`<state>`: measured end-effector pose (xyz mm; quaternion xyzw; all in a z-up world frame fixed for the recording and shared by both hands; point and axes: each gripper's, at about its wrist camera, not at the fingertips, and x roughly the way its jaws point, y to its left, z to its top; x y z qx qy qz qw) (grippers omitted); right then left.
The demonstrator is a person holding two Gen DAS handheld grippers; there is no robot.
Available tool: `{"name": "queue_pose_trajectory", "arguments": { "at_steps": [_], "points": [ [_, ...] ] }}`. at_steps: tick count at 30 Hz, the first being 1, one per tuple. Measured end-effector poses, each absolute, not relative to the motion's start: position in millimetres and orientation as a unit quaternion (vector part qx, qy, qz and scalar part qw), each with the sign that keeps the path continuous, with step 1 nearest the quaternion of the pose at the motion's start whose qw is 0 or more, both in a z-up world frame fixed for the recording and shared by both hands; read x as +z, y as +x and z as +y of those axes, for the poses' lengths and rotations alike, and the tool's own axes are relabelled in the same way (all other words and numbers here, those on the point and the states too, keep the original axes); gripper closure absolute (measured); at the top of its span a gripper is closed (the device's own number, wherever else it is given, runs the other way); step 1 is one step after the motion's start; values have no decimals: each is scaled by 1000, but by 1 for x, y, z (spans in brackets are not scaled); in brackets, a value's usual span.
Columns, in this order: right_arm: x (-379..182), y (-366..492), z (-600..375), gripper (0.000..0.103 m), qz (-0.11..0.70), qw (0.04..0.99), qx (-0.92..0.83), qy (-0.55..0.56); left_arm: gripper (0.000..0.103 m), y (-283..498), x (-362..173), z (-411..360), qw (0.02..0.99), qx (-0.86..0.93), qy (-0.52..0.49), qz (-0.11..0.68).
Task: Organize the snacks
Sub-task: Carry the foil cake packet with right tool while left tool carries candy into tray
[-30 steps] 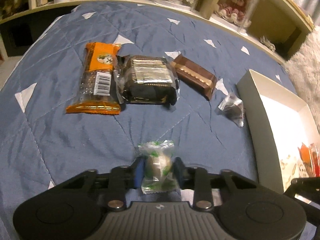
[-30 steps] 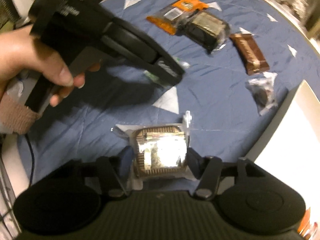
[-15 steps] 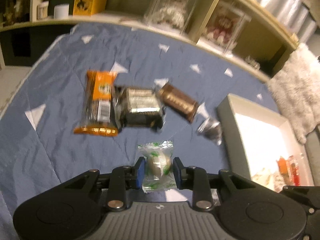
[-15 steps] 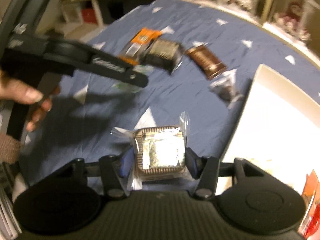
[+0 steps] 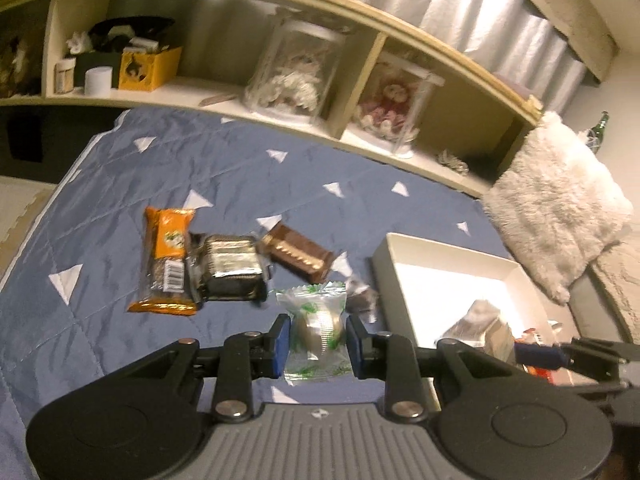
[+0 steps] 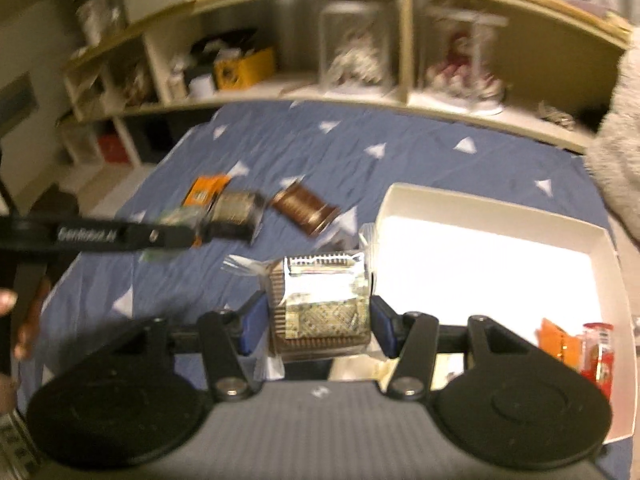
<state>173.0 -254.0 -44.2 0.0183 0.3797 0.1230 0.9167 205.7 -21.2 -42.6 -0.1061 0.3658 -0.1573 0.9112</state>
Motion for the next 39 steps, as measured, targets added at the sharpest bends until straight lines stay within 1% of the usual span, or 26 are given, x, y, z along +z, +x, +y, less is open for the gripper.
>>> {"name": "queue_pose_trajectory", "arguments": {
  "at_steps": [11,18,29,39],
  "points": [
    [-49,175,-305,43,339,936,41,85,72,202,-29,-49,914,-185,-120,341],
    [-63,181,-338,43,345,933,0,107,72,215,-33,-88,906,-209,-101,353],
    [-96,204,-373,43,373,916,-32,146,72,243,-57,-145,890,-250,-92,370],
    [-128,240,-374,43,390,908,-21,151,72,267,-101,-170,871,-268,-96,401]
  ]
}}
